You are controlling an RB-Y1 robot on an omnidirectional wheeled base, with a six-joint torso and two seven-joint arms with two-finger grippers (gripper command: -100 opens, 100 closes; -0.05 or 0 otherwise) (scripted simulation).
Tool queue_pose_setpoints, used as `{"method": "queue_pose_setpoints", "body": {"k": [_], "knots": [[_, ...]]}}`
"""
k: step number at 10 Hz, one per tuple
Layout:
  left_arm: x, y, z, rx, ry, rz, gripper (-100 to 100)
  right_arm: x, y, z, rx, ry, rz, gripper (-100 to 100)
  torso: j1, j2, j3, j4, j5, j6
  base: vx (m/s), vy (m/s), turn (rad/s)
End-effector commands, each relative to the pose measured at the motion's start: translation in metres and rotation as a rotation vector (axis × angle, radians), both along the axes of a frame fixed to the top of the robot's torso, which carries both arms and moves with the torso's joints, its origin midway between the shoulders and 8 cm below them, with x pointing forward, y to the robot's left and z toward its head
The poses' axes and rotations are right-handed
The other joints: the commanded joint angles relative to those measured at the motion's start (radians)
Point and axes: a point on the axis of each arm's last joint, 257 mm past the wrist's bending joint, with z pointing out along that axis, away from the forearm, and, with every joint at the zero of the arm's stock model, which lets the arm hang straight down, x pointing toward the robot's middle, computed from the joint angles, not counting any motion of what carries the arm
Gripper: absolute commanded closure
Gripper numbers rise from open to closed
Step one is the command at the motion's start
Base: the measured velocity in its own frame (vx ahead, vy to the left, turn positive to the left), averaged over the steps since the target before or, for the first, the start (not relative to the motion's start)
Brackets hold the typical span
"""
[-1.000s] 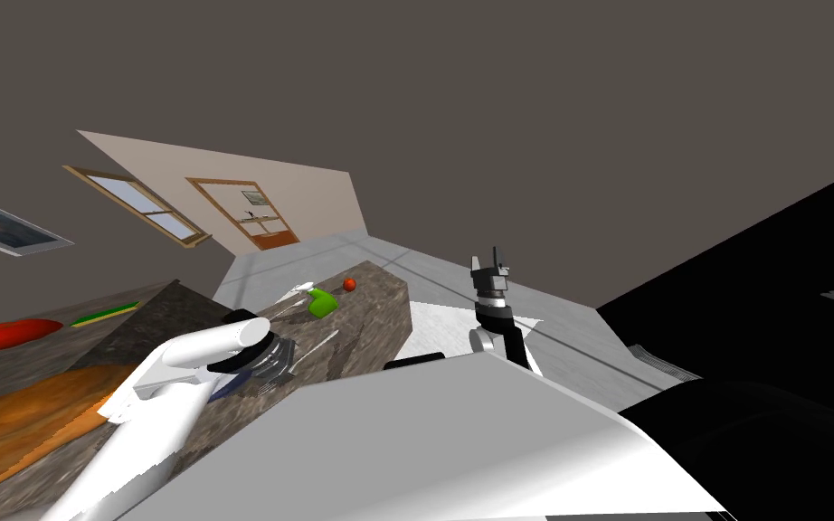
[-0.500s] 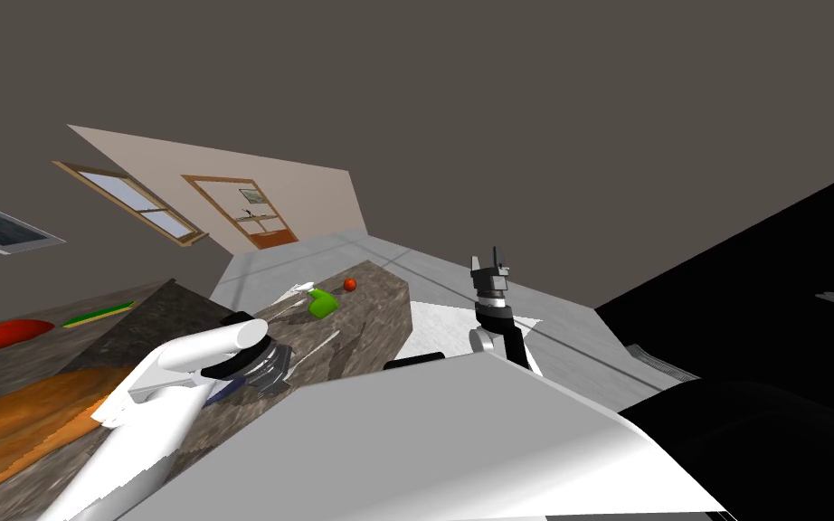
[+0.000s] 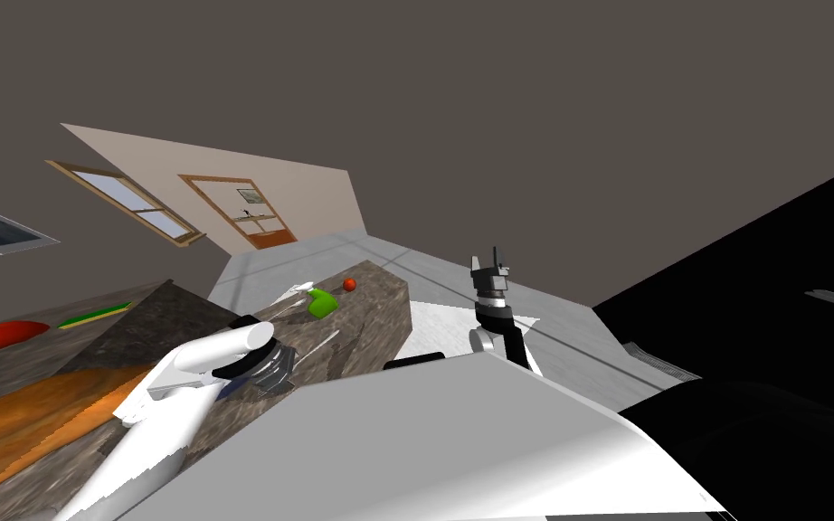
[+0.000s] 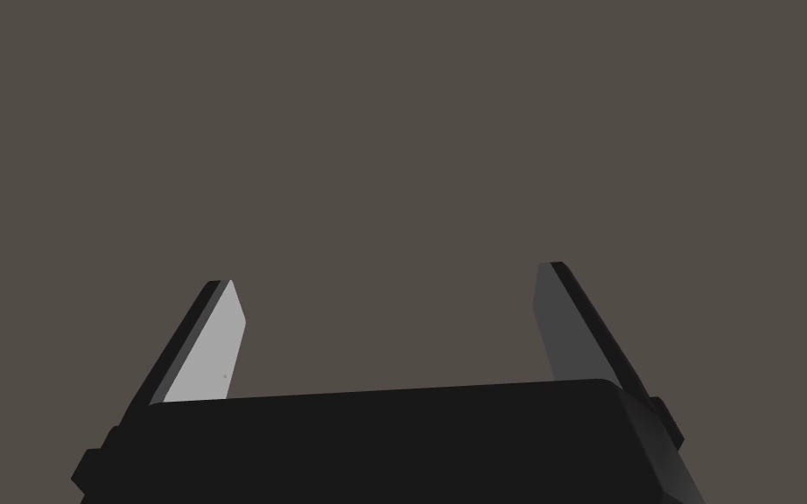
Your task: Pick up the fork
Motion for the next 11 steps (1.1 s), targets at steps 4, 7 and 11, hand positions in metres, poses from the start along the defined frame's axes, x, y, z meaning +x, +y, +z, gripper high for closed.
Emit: {"method": "queue_pose_setpoints", "body": {"k": [4, 7, 11], "knots": [[-0.001, 0.0, 0.001, -0.001, 0.006, -0.003, 100, 0.0, 0.0, 0.0, 0.0, 0.0, 0.0, 0, 0.001, 0.001, 0.001, 0.0, 0.004, -0.002, 0.001, 0.002, -0.003], [0.0, -0.001, 0.009, 0.0, -0.001, -0.002, 100, 0.0, 0.0, 0.0, 0.0, 0.0, 0.0, 0, 0.004, 0.001, 0.001, 0.0, 0.007, -0.001, 0.002, -0.001, 0.007], [0.0, -0.002, 0.016, 0.001, -0.001, -0.003, 0, 0.0, 0.0, 0.0, 0.0, 0.0, 0.0, 0, 0.004, 0.001, 0.0, 0.0, 0.007, -0.001, 0.007, -0.002, 0.01]]}}
